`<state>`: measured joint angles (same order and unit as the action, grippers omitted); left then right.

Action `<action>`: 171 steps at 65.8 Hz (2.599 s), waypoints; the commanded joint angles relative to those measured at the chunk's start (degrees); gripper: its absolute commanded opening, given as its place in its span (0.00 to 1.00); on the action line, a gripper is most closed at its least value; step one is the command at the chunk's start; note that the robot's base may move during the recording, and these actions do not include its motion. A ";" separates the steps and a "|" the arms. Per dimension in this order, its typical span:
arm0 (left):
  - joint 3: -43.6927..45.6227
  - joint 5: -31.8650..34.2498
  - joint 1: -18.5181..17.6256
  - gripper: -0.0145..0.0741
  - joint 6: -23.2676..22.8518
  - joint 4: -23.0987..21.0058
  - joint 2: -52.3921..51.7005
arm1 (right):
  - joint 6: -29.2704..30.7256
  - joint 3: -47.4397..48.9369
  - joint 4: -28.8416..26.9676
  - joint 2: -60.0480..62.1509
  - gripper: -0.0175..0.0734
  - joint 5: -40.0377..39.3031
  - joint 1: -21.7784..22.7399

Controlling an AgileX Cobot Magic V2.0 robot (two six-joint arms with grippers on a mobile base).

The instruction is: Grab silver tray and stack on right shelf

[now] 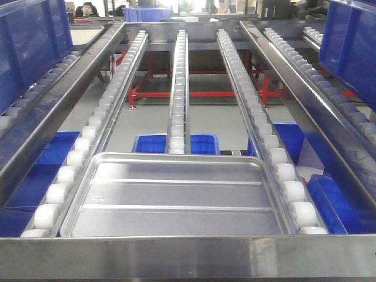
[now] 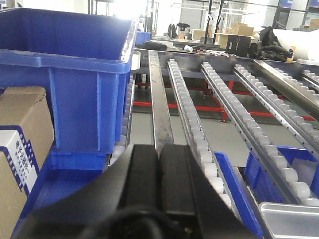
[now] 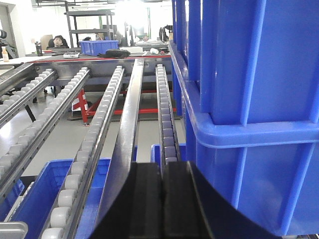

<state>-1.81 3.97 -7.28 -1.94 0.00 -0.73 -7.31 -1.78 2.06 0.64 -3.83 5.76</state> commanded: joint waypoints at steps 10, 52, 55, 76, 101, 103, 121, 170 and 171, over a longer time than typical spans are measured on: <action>-1.37 5.13 0.13 0.05 -0.05 0.00 -0.55 | 0.49 0.07 0.01 1.06 0.25 -4.99 0.37; -0.93 1.67 0.02 0.05 -0.05 -1.00 -0.47 | 0.44 0.14 0.06 0.93 0.25 -5.98 0.23; -0.29 -0.29 0.02 0.05 -0.29 -3.13 -0.33 | 0.44 0.48 0.06 0.59 0.25 -5.88 -0.23; 15.08 -20.79 0.02 0.05 -0.29 -5.57 12.27 | 0.44 13.76 0.29 -16.88 0.25 10.03 -9.72; 28.52 -27.78 0.02 0.05 -0.29 -7.45 42.66 | 0.49 27.47 0.29 -47.29 0.25 14.70 -15.23; 28.52 -27.78 0.02 0.05 -0.29 -7.78 44.04 | 0.49 27.47 0.29 -48.48 0.25 14.49 -15.23; 28.65 -25.79 0.02 0.05 -0.29 -11.20 54.01 | -1.30 28.17 -0.90 -56.11 0.25 14.68 -15.23; 51.06 -35.19 -26.95 0.06 -38.46 21.20 78.14 | -18.68 44.21 -5.63 -77.19 0.28 22.27 -28.08; 51.54 -35.61 -27.49 0.06 -39.06 21.50 78.49 | -19.32 44.40 -5.41 -77.68 0.28 22.10 -28.24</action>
<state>45.33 -30.58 -31.65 -35.21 15.93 77.09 -23.83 40.06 -4.51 -75.91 21.99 -21.14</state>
